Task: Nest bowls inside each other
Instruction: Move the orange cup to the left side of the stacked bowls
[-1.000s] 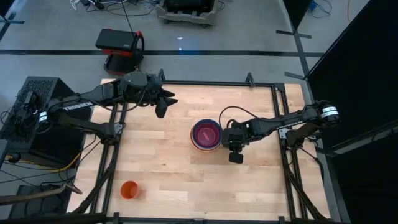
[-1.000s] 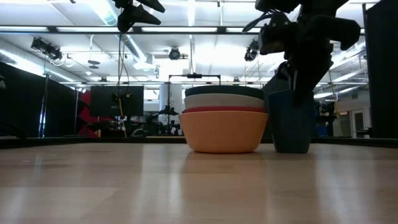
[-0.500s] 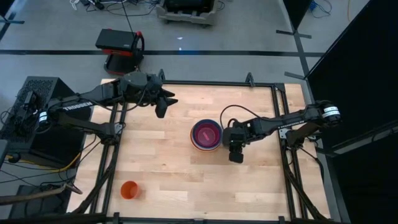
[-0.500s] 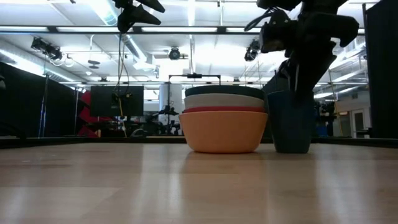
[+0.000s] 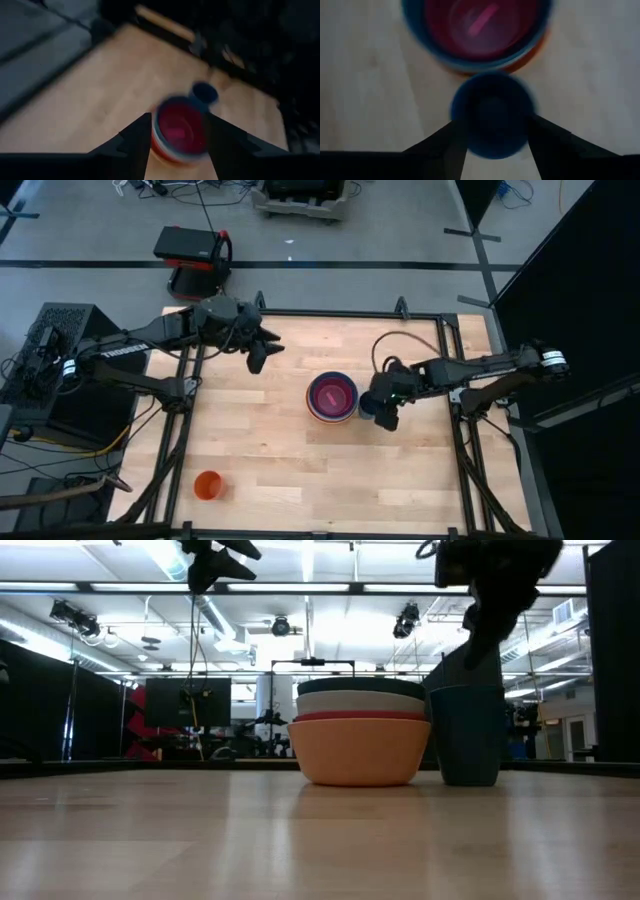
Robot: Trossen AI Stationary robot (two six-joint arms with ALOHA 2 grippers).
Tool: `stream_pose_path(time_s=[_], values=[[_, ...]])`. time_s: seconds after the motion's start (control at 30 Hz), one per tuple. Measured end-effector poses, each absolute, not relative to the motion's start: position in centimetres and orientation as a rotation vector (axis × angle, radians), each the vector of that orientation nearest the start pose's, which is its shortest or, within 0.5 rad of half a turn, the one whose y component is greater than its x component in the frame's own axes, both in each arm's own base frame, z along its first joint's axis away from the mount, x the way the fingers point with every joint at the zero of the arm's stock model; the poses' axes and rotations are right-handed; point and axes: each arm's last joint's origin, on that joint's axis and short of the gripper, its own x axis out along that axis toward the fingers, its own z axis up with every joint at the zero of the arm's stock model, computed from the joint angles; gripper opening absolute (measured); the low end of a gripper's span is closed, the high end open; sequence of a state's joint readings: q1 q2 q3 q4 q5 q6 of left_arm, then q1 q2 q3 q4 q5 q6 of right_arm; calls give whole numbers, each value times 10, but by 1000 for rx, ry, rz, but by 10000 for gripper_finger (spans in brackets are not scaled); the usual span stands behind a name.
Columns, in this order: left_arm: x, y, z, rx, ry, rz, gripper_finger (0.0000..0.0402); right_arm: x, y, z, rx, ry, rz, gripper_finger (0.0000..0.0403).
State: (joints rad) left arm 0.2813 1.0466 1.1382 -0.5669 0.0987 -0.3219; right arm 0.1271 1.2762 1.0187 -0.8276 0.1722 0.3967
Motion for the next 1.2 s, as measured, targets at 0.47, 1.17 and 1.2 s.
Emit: stream_pose_path(time_s=[0.47,1.17,1.2], values=[[178,-6,329,-512,1035,-186,161,201,-3,310,214,775,-491,209],[139,-112,255,-386,1385,-390,230,191,-24,318,199,737,-574,213],[140,-116,253,-409,1368,-402,240,191,-24,318,199,737,-574,213]])
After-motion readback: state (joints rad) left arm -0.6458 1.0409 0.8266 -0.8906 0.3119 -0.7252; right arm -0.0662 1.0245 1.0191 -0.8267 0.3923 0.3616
